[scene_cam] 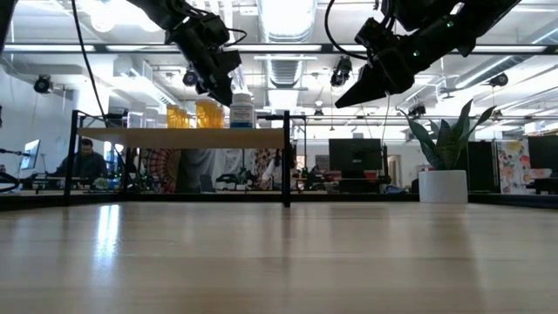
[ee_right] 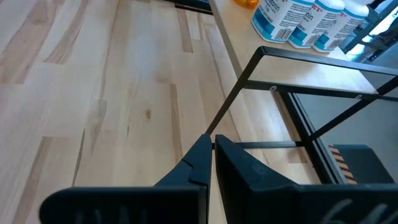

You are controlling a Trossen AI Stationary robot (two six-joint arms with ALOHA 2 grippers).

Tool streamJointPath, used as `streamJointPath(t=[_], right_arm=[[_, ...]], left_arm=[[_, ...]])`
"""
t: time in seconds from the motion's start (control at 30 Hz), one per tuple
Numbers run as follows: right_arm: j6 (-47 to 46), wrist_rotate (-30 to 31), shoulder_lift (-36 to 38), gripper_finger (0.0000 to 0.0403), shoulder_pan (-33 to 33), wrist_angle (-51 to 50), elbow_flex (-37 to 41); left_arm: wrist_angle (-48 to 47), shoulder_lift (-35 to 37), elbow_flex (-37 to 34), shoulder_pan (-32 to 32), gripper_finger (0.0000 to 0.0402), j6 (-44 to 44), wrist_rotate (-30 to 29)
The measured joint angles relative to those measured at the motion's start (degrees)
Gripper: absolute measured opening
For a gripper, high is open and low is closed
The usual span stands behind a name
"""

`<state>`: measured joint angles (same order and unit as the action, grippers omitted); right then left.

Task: Pick and place medicine bottles onto shelf by color
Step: Adjust the pill bottles on the shelf, then return to Home Position

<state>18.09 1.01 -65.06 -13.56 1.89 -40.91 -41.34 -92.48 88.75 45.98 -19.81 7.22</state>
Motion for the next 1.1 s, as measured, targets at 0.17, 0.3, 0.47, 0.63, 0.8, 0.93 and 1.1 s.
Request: streamJointPath(t=[0.17,0.3,0.47,0.63,0.8,0.93,1.1], right_arm=[[-0.02,0.0,0.0,0.0013,0.0,0.02,0.0],[0.0,0.0,0.0,0.0013,0.0,0.01,0.0],[1.47,-0.03,1.59,0.0013,-0.22,-2.12,0.17],[1.72,-5.17,7.36,0.0013,-2.78,0.57,4.06],[-1.21,-10.72,15.17,0.0013,-6.25,5.89,11.7],[-4.58,-11.95,22.34,0.0013,-7.99,7.04,17.06],[-8.39,-9.36,32.3,0.0013,-8.59,11.43,24.37]], left_arm=[[1.24,-0.2,-0.02,-0.29,0.0,0.02,0.13],[1.79,-0.13,0.27,-0.38,0.0,0.02,0.11],[3.39,4.81,-1.49,-0.38,0.0,0.41,3.98],[18.83,12.51,-14.49,-2.39,0.0,4.52,16.15],[44.76,22.12,-32.54,-7.44,0.0,7.35,18.12],[62.76,27.69,-45.66,-11.96,0.0,10.83,18.08],[80.14,32.11,-58.58,-16.24,0.0,16.15,16.52]])
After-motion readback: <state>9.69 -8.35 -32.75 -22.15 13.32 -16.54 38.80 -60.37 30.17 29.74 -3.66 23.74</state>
